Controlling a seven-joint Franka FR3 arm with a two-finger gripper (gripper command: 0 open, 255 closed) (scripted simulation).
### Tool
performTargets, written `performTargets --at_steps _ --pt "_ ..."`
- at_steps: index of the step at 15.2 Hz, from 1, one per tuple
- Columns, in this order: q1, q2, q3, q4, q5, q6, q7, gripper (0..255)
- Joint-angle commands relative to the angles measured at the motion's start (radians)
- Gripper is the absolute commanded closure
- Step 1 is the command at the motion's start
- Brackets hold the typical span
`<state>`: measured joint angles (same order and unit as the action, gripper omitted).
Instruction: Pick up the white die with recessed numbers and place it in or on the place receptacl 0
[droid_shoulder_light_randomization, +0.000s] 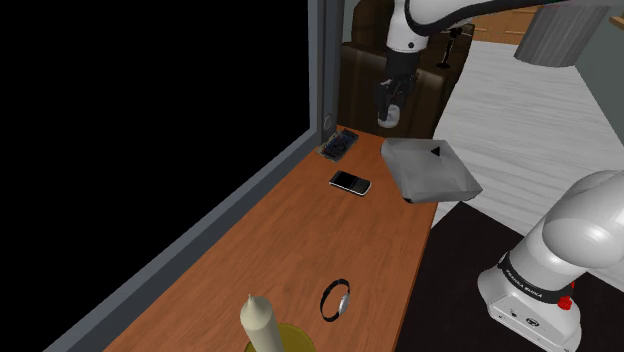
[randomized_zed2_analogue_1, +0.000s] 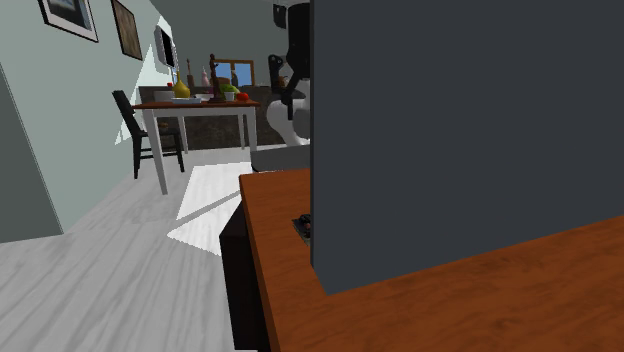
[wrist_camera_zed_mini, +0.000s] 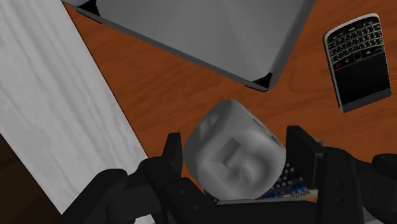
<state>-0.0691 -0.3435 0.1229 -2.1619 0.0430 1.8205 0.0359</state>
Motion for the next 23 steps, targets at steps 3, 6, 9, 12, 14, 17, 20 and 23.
performTargets --at_steps 3,6,9,12,14,17,20,23 --pt "0.006 -0.159 -0.011 -0.130 0.013 -0.029 -0.013 255" --pt "0.013 -0.286 -0.018 -0.220 0.020 -0.066 -0.019 255" --pt "0.021 -0.416 -0.026 -0.299 0.025 -0.117 -0.023 255" --pt "0.024 -0.460 -0.027 -0.350 0.027 -0.111 -0.024 255" --pt "0.025 -0.462 -0.025 -0.378 0.029 -0.085 -0.024 255" --pt "0.026 -0.464 -0.023 -0.419 0.031 -0.045 -0.025 255" --pt "0.028 -0.463 -0.020 -0.459 0.034 -0.004 -0.025 255" --pt "0.029 -0.459 -0.017 -0.497 0.037 0.038 -0.026 255"
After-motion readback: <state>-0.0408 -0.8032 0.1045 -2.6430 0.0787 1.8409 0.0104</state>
